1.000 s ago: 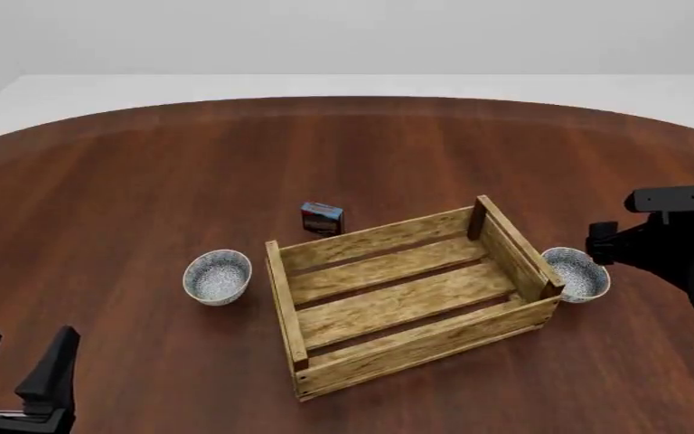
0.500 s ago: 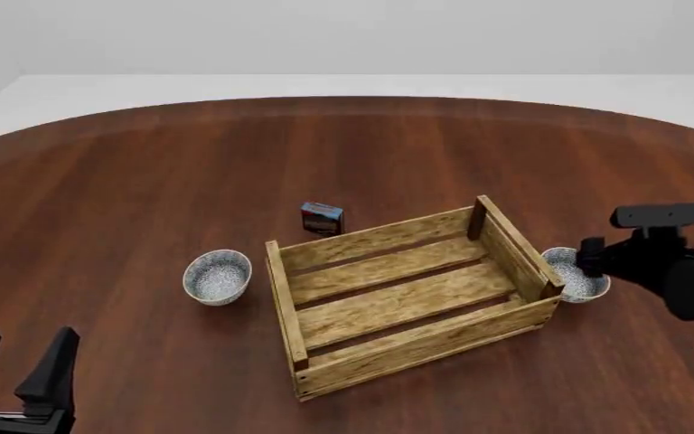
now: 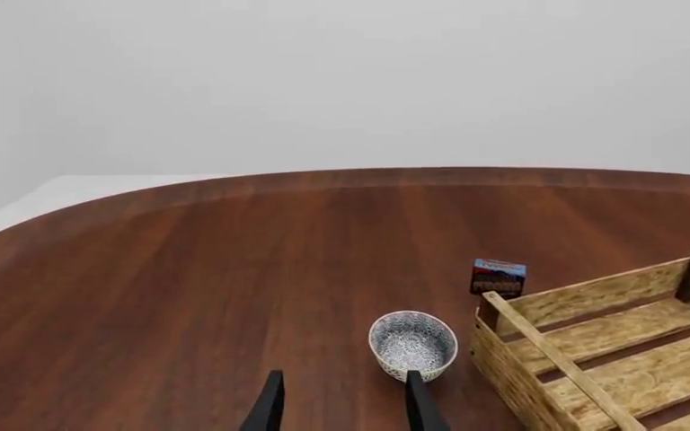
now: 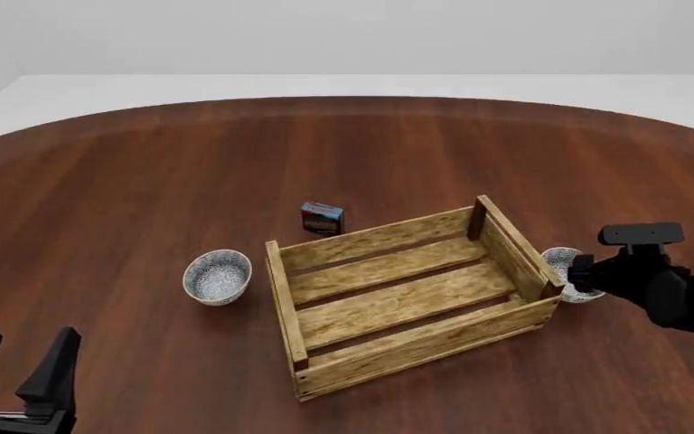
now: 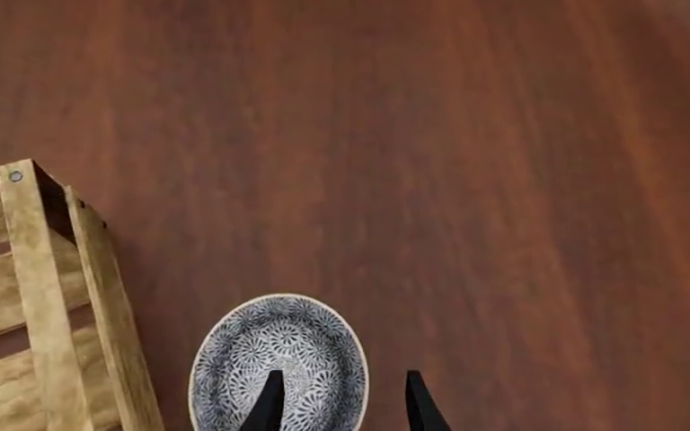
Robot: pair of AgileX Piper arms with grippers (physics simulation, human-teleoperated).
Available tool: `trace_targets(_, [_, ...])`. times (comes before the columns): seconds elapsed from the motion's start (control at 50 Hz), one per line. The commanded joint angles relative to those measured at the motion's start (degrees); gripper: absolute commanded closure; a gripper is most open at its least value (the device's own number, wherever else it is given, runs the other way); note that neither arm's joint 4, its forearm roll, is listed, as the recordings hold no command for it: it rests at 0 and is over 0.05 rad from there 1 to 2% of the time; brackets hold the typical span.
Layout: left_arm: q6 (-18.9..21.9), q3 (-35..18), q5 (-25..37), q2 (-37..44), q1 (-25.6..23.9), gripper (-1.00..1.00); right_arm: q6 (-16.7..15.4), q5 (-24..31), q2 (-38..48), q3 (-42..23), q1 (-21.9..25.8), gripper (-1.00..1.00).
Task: Stack the right bowl on the left bowl and place them in the tray.
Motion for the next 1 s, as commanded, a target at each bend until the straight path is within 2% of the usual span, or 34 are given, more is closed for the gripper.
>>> trace_targets(0.02, [-0.02, 0.05, 0.34, -0.23, -0.13, -1.0, -0.14, -2.73, 4.02, 0.14, -0.31, -1.0])
trace_targets(0.64, [0.23, -0.16, 2.19, -2.1, -0.04, -1.0, -0.16, -7.44, 12.36, -0.28, -0.86, -1.0])
trace_targets(0.66, [0.27, -0.2, 2.22, -2.09, -0.12, -1.0, -0.83, -7.96, 11.37, 0.36, -1.7, 1.0])
trace_targets(1.0, [0.3, -0.45, 3.51, -3.37, -0.28, -1.0, 0.07, -5.86, 4.25, 2.35, -1.65, 1.0])
